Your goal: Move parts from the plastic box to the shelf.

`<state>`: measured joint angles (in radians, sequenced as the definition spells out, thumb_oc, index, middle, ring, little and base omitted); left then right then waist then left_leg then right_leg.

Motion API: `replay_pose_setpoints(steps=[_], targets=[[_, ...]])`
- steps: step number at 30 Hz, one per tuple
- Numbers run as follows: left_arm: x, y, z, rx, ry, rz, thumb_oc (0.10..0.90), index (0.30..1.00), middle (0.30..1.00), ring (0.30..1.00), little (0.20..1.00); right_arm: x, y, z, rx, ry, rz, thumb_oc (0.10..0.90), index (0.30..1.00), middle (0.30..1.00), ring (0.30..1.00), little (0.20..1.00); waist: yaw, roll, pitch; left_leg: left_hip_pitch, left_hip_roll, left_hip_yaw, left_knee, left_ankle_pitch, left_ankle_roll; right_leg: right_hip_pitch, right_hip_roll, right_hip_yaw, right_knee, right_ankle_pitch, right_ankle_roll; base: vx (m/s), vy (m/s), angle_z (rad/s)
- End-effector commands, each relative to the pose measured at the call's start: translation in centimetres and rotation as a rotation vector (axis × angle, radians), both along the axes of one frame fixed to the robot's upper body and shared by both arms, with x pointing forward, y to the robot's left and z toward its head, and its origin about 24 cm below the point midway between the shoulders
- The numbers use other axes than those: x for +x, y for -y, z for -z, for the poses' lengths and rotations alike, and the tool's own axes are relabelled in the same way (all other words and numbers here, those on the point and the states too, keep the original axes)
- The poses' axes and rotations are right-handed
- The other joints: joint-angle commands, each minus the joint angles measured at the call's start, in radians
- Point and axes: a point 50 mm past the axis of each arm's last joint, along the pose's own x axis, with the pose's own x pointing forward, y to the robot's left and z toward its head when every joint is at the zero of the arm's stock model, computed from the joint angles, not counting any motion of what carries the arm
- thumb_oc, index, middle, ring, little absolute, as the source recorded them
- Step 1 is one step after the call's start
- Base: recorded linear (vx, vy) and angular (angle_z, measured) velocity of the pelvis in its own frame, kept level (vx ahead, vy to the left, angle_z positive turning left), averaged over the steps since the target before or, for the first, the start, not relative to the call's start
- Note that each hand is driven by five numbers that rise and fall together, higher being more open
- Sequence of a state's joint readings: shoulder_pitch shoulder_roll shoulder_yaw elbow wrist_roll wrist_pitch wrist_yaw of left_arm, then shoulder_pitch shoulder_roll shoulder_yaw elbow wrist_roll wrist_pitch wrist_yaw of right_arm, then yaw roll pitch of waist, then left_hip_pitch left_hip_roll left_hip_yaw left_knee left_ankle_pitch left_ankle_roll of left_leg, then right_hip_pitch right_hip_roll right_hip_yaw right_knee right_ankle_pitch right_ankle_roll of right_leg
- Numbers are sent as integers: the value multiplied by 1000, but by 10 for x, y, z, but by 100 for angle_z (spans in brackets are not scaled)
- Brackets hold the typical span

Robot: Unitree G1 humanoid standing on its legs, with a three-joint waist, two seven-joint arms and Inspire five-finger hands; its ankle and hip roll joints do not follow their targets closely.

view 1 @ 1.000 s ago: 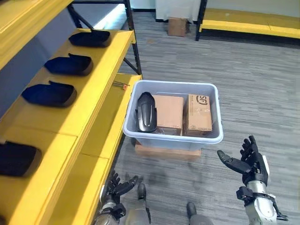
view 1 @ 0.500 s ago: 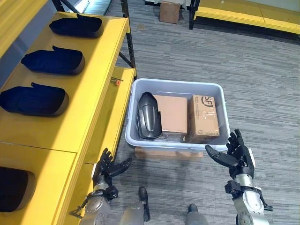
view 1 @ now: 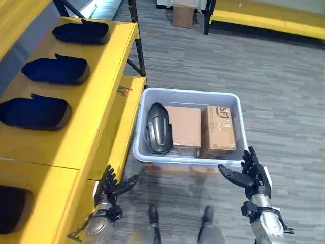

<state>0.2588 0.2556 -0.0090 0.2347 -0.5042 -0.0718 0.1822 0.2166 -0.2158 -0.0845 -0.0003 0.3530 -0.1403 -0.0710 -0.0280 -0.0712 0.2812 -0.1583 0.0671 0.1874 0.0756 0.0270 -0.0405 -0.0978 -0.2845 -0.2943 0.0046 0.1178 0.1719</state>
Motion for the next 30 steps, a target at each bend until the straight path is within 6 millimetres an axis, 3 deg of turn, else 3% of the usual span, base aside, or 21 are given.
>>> replay_pose_setpoints(steps=[1,5,8,9,11,12,13,14,16,17,19,21,24,25,26,29,30], targets=[[19,-6,-37,38,213,24,900,1000,1000,1000,1000,11,20,-59,-153,268,20,900,1000,1000,1000,1000,-6,10,-43,7,85,-5,-12,10,-39,0,-26,8,52,1,27,85,-215,10],[16,-3,-36,7,217,25,900,1000,1000,1000,1000,14,26,-71,-228,291,4,900,1000,1000,1000,1000,1,17,-32,12,128,-2,-27,32,-63,-7,6,2,58,-52,7,93,-196,-8],[17,-2,-38,-2,228,35,900,1000,1000,1000,1000,23,36,-93,-376,339,2,900,1000,1000,1000,1000,11,21,-18,9,152,-4,-41,53,-81,-12,26,-7,58,-73,-2,64,-161,-2],[18,1,-41,-20,252,56,900,1000,1000,1000,1000,31,45,-120,-517,404,13,900,1000,1000,1000,1000,21,25,-4,7,169,-4,-60,73,-94,-22,39,-13,64,-85,-5,52,-181,1],[15,2,-42,-20,253,82,900,1000,1000,1000,1000,40,53,-145,-671,445,15,900,1000,1000,1000,1000,32,28,10,0,180,-4,-80,93,-101,-40,50,-15,71,-93,-7,22,-139,7],[15,2,-42,-21,254,82,900,1000,1000,1000,1000,41,53,-145,-672,446,15,900,1000,1000,1000,1000,31,29,9,-3,180,-4,-82,97,-101,-43,50,-15,70,-90,-8,-13,-120,6],[15,2,-45,-16,263,111,900,1000,1000,1000,1000,50,62,-173,-931,446,19,900,1000,1000,1000,1000,48,31,31,-7,193,-3,-96,114,-110,-63,57,-21,86,-100,-11,-25,-103,3],[15,2,-46,-18,270,118,900,1000,1000,1000,1000,54,64,-188,-1020,458,5,900,1000,1000,1000,1000,54,33,42,-11,198,-3,-103,121,-113,-72,59,-23,93,-103,-14,-34,-138,-4],[15,3,-48,-21,276,129,900,1000,1000,1000,1000,59,63,-196,-1068,463,-7,900,1000,1000,1000,1000,58,35,54,-18,203,-3,-108,129,-115,-84,61,-27,102,-104,-15,-32,-83,1],[15,2,-51,4,282,148,900,1000,1000,1000,1000,71,57,-222,-1280,470,-45,900,1000,1000,1000,1000,83,37,78,-32,210,-6,-115,146,-120,-106,63,-32,115,-106,-18,-42,-101,8],[16,1,-53,11,291,147,900,1000,1000,1000,1000,78,51,-233,-1372,479,-70,900,1000,1000,1000,1000,85,37,88,-42,213,-7,-118,151,-122,-120,65,-34,124,-109,-21,-42,-84,-3],[17,-3,-58,31,303,146,900,1000,1000,1000,1000,87,41,-261,-1664,452,-117,900,1000,1000,1000,1000,121,37,122,-74,222,-13,-123,173,-129,-160,68,-43,149,-113,-28,-52,-100,12],[17,-4,-58,30,307,137,900,1000,1000,1000,1000,93,32,-270,-1754,467,-139,900,1000,1000,1000,1000,119,37,131,-86,225,-18,-124,180,-132,-173,68,-49,159,-116,-31,-48,-97,12],[18,-10,-63,70,317,138,900,1000,1000,1000,1000,97,26,-283,-1946,425,-174,900,1000,1000,1000,1000,164,32,160,-128,231,-33,-123,197,-140,-212,69,-61,184,-122,-37,-61,-129,24],[17,-10,-62,63,318,127,900,1000,1000,1000,1000,101,22,-285,-1952,435,-182,900,1000,1000,1000,1000,150,35,157,-133,231,-35,-122,198,-140,-215,69,-62,184,-121,-38,-70,-161,14],[23,-23,-72,145,334,129,900,1000,1000,1000,1000,109,-8,-298,-2343,433,-274,900,1000,1000,1000,1000,202,13,181,-170,242,-61,-129,206,-162,-267,70,-70,232,-148,-33,11,-117,29],[23,-22,-71,137,335,123,900,1000,1000,1000,1000,111,-10,-300,-2352,439,-277,900,1000,1000,1000,1000,195,18,180,-171,242,-60,-129,206,-162,-270,69,-69,234,-148,-33,-44,-74,33]])
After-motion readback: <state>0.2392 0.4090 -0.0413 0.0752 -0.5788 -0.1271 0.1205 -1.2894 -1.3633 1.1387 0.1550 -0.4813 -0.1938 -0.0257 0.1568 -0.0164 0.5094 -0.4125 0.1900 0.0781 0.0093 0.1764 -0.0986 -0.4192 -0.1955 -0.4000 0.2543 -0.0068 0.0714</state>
